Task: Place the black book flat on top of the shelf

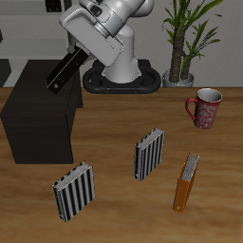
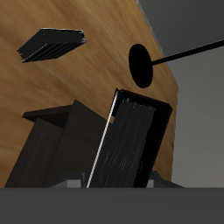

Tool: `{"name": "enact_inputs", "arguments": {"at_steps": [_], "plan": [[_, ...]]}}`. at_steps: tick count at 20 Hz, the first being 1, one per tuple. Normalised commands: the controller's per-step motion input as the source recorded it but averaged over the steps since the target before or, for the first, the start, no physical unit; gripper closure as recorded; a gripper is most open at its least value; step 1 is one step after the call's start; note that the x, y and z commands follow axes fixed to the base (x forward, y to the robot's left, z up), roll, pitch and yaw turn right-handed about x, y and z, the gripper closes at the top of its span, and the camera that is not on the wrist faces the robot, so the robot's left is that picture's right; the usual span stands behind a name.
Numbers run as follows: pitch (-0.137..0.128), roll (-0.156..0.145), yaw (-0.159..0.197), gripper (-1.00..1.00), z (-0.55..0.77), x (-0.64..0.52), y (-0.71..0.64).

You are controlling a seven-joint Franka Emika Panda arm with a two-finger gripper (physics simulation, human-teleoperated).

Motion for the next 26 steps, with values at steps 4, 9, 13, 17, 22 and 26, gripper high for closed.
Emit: {"name": "enact_inputs", "arguments": {"at_steps": [4,9,13,17,22,26], "plan": [[0.051,-0.151,0.003,1.0,-0.21,0.09,-0.28],[0.014,-0.084,0.005,1.0,-0.13,0.12,-0.23],[0.031,-0.074,-0.012,1.0,-0.17,0.09,-0.19],[0.033,-0.022,0.006,1.0,-0.16,0.09,-0.06],[0.012,-0.04,0.013,1.0,-0.15,0.11,-0.08],[0.033,-0.032,-0.001,1.0,-0.14,0.13,-0.08]]}}
